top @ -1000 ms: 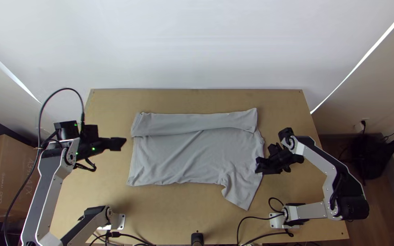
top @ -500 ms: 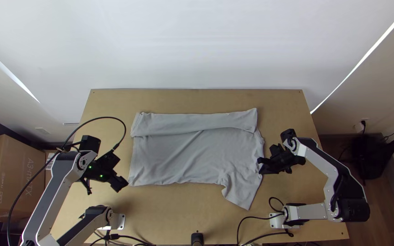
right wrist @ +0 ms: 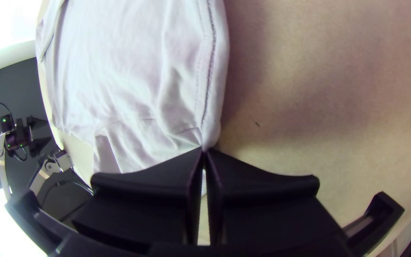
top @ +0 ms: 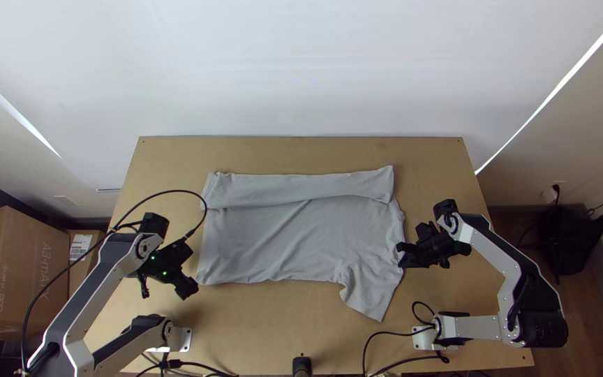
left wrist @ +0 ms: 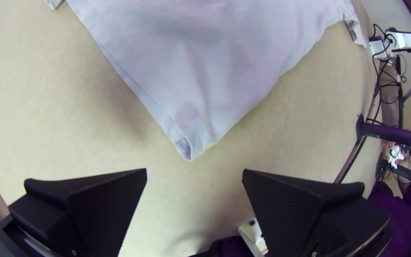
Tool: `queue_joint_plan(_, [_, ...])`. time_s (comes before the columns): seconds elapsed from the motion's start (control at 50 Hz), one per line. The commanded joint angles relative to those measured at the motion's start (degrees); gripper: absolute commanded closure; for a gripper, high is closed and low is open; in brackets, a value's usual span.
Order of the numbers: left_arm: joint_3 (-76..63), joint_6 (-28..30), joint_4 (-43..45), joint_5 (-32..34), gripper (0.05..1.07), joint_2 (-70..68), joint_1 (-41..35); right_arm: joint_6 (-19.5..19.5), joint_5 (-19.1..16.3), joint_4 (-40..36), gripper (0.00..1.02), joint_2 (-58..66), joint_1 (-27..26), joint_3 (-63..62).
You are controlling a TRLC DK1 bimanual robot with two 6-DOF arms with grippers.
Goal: Fold the t-shirt
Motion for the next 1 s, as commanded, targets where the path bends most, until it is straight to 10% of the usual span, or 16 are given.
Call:
queue_joint_plan(0.0, [0.2,-2.5,0.9,-0.1,0.11,3.3,-1.7,-0.5,0.2,-1.0,1.0,-1.4,-0.2,-1.6])
queue_joint_plan(0.34, [0.3,-6.4,6.7,3.7,0.24,6.5,-6.4,-0.4,0.2,-1.0,1.0,-1.5,-0.4,-1.1])
queue_joint_plan(0.6, [-2.4,-5.8,10.9,6.7,1.02,6.7,-7.2,-0.9,0.2,-1.0,1.0,-0.8,-2.0,-0.4])
queue_joint_plan(0.98, [-2.0,5.3,9.9,6.7,1.04,5.9,9.1,-2.8,0.1,-3.6,1.0,1.4,-5.9,2.2])
